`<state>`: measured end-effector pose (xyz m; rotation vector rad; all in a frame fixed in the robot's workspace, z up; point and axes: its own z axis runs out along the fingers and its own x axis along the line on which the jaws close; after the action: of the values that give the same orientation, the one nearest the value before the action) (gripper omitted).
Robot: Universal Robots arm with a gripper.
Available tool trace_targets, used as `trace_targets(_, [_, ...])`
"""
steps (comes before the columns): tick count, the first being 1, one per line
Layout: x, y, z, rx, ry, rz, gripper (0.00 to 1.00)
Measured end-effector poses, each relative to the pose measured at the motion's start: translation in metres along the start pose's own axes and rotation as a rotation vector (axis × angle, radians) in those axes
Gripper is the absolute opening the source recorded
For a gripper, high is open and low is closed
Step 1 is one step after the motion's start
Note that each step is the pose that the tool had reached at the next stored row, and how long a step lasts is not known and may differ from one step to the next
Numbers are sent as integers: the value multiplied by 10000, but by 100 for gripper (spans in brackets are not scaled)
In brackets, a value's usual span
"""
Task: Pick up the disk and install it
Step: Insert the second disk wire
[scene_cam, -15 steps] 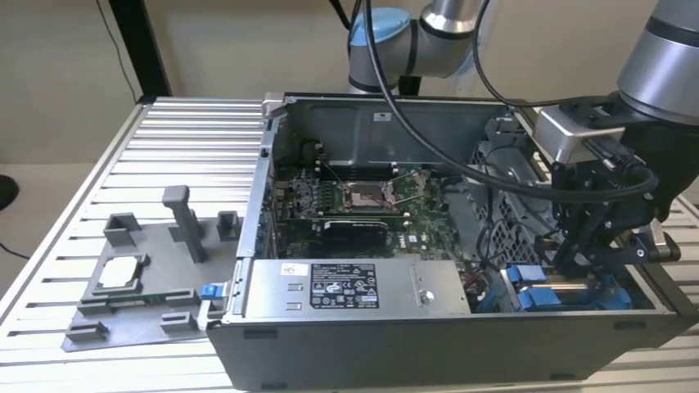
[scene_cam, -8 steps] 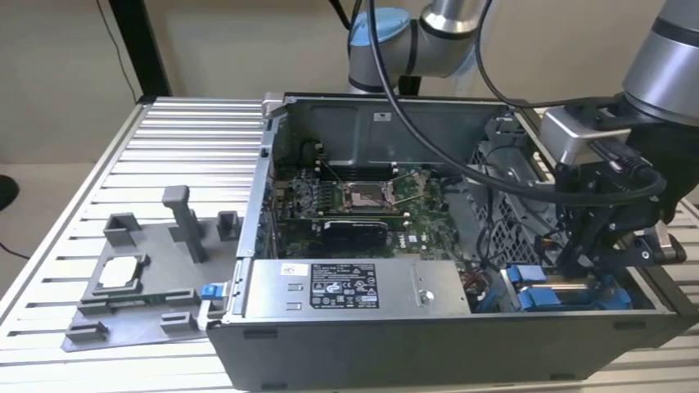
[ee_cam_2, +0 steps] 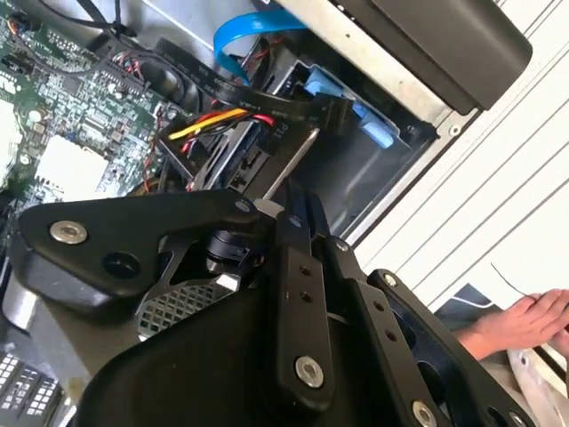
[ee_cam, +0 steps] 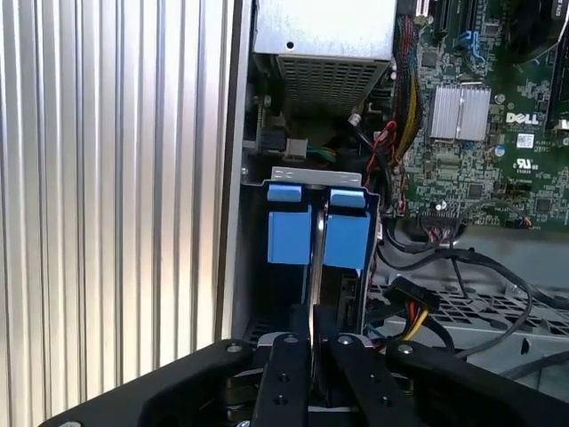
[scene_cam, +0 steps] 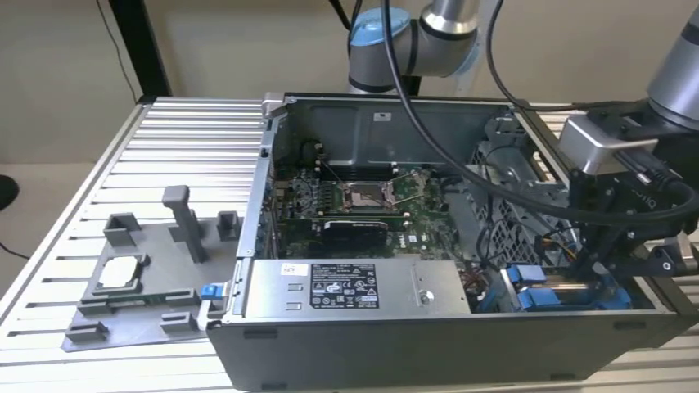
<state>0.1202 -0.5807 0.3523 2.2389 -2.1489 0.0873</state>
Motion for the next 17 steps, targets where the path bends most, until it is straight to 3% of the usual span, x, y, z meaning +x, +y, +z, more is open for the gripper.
trace_targets(2, [24,-5,2,-2,-49,0,0])
trace_targets(4, [51,-18,4,0,-157,1,0])
trace_targets(9, [111,-63,8,13,-623,8,0])
trace_targets(17, [232,-151,17,-23,-992,11,0])
